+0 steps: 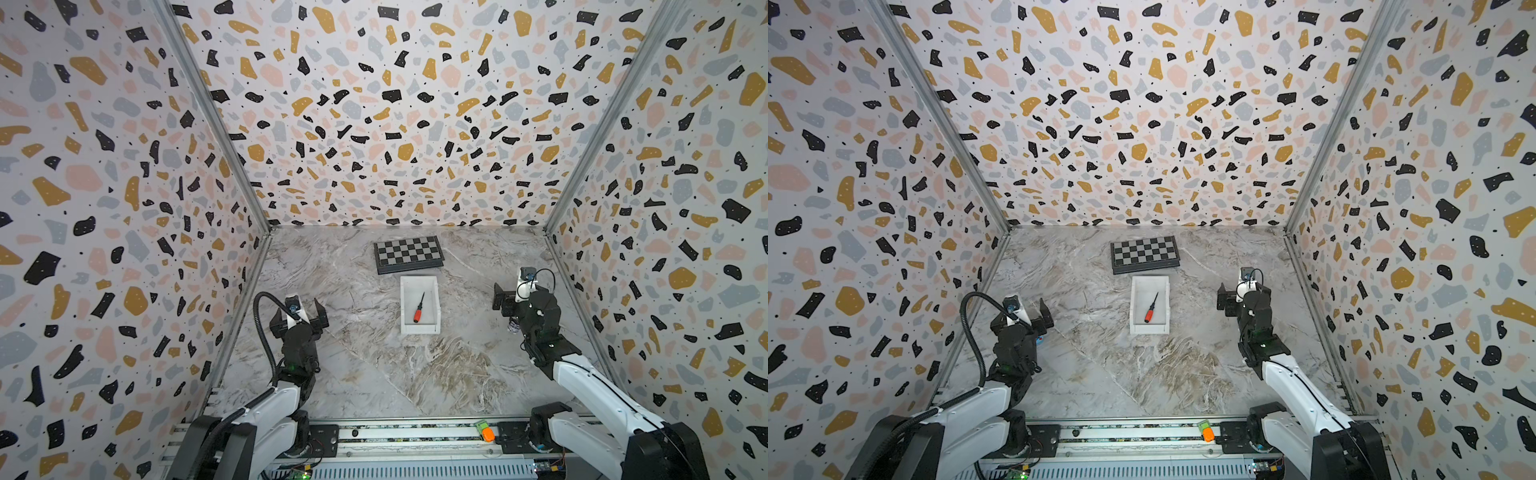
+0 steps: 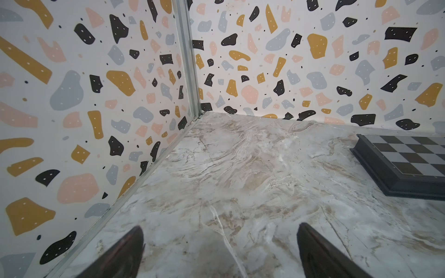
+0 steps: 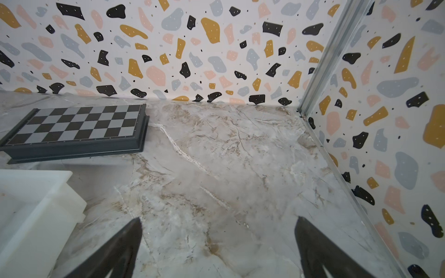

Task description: Put the screwdriver in the bin

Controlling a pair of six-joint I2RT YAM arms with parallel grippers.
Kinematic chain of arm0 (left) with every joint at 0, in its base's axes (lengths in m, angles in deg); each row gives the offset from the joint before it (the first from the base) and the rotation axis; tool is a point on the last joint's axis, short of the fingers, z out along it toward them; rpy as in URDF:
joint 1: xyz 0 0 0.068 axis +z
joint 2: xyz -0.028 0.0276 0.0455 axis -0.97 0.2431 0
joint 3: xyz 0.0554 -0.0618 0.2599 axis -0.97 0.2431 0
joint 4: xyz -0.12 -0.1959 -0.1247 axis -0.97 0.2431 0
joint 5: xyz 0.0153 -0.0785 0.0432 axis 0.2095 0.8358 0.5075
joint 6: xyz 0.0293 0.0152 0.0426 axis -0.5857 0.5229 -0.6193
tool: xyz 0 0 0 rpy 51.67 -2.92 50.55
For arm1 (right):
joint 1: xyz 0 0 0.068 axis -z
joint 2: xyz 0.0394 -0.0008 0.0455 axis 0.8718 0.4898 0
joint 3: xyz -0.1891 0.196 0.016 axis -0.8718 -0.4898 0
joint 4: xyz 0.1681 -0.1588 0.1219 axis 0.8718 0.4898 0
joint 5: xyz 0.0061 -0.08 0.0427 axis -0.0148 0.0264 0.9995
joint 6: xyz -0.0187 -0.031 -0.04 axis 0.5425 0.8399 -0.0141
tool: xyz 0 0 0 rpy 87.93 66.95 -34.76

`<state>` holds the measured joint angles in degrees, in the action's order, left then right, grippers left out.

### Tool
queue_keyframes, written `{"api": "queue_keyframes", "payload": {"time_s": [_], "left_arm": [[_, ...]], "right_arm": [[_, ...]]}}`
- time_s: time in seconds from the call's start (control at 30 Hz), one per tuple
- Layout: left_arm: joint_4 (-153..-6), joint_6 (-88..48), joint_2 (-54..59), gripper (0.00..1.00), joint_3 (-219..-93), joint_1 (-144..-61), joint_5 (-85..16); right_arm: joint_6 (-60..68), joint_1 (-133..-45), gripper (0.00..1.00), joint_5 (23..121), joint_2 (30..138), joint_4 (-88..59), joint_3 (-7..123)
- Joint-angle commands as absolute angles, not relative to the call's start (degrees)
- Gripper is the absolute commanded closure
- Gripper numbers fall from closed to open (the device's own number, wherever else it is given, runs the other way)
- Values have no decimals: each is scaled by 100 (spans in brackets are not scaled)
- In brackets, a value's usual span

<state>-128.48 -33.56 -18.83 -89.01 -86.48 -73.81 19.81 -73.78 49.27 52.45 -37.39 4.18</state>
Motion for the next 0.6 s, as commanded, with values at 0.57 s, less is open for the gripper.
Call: {"api": "queue_keyframes", "payload": {"time_s": [0.57], "left_arm": [[-14439, -3460, 10, 0, -9351, -8326, -6820]], "right_arm": [[2110, -6518, 1, 5680, 7331, -7950, -774]]}}
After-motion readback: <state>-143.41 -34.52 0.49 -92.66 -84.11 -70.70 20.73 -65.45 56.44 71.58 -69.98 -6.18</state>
